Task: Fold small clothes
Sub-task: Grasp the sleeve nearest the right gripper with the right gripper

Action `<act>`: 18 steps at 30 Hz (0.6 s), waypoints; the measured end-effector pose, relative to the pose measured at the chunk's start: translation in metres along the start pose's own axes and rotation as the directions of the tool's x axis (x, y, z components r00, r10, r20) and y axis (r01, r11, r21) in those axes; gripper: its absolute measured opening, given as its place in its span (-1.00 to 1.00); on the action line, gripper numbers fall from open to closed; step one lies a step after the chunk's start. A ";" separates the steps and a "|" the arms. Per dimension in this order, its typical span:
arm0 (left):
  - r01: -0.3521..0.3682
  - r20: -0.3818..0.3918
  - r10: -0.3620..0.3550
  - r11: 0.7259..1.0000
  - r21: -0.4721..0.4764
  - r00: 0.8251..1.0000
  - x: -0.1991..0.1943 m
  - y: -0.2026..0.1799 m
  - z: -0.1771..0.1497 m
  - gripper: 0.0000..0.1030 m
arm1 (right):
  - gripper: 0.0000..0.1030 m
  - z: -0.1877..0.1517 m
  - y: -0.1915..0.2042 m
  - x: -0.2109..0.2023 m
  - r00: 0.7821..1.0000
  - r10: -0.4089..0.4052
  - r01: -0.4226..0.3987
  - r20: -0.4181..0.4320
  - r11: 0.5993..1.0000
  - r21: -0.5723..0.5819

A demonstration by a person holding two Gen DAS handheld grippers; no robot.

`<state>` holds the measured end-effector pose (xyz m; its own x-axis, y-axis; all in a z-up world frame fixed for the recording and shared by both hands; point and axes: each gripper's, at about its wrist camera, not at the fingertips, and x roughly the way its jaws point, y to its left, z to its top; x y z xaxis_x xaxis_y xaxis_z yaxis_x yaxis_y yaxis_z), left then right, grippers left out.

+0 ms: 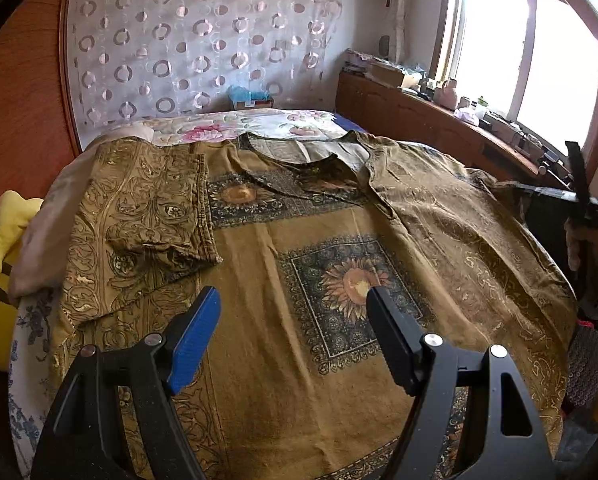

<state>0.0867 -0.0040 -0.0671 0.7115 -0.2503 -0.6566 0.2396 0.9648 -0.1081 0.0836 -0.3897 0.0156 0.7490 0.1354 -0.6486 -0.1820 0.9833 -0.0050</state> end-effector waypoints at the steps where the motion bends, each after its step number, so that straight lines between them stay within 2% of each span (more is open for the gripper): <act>1: -0.004 -0.003 0.004 1.000 0.003 1.000 0.001 0.000 0.000 0.48 | -0.90 0.000 0.005 -0.005 1.000 0.010 -0.010 0.021 1.000 -0.005; 4: -0.003 -0.008 0.003 1.000 0.008 1.000 0.001 -0.004 0.000 0.48 | -0.90 0.004 0.025 -0.019 0.991 0.122 -0.123 0.057 0.992 0.007; 8: 0.000 0.003 0.000 1.000 0.015 1.000 -0.004 -0.009 0.001 0.48 | -0.90 -0.001 0.063 -0.028 0.983 0.176 -0.171 0.048 0.981 -0.086; 12: -0.001 0.026 0.000 1.000 0.029 1.000 -0.013 -0.015 0.004 0.48 | -0.90 -0.018 0.092 -0.020 0.984 0.178 -0.178 -0.015 0.974 -0.142; 18: 0.001 0.053 -0.003 0.999 0.040 0.999 -0.021 -0.022 0.008 0.48 | -0.90 -0.026 0.091 0.001 0.982 0.174 -0.182 -0.075 0.975 -0.128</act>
<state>0.0714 -0.0204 -0.0448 0.7447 -0.2574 -0.6157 0.2667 0.9605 -0.0790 0.0515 -0.3029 -0.0055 0.6563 0.2947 -0.6945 -0.3955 0.9183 0.0159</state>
